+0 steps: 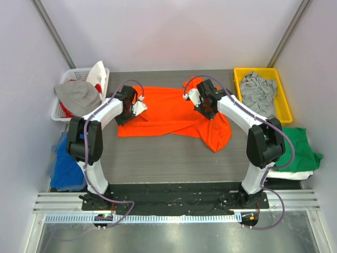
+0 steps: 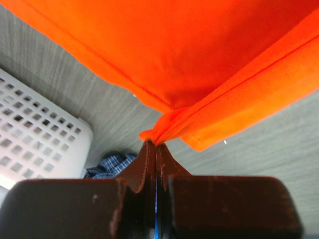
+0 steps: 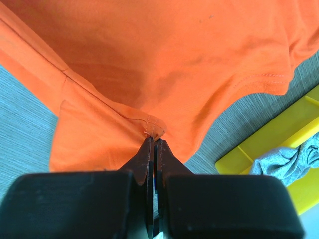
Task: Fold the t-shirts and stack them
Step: Fold the tshirt
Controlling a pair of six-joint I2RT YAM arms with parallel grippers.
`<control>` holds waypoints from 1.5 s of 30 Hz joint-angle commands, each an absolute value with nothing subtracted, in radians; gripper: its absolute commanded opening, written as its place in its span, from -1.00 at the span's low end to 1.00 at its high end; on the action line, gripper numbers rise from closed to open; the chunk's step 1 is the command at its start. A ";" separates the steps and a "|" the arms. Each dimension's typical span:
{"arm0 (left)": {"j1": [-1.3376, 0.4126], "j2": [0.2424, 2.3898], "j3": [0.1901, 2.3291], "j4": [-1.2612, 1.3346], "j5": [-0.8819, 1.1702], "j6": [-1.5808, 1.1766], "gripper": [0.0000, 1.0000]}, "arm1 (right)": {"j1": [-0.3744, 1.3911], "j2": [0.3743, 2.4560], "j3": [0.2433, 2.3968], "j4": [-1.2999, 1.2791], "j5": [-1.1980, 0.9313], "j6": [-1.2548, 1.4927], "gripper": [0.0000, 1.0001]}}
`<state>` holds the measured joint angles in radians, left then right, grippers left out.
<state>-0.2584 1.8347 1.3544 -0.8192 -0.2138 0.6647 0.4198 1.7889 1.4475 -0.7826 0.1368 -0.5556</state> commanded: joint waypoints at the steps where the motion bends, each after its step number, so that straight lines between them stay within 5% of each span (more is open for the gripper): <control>1: -0.252 1.873 1.420 -0.772 -0.239 0.683 -1.00 | 0.428 1.781 1.480 -0.769 0.153 -0.557 -0.98; 45: -0.249 2.022 1.448 -0.681 -0.268 0.692 -1.00 | 0.428 2.068 1.770 -0.726 0.433 -0.776 -0.98</control>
<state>-0.2569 2.0022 1.4105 -0.7006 -0.2375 0.6716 0.4301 2.0594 1.7264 -0.7559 0.3546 -0.7132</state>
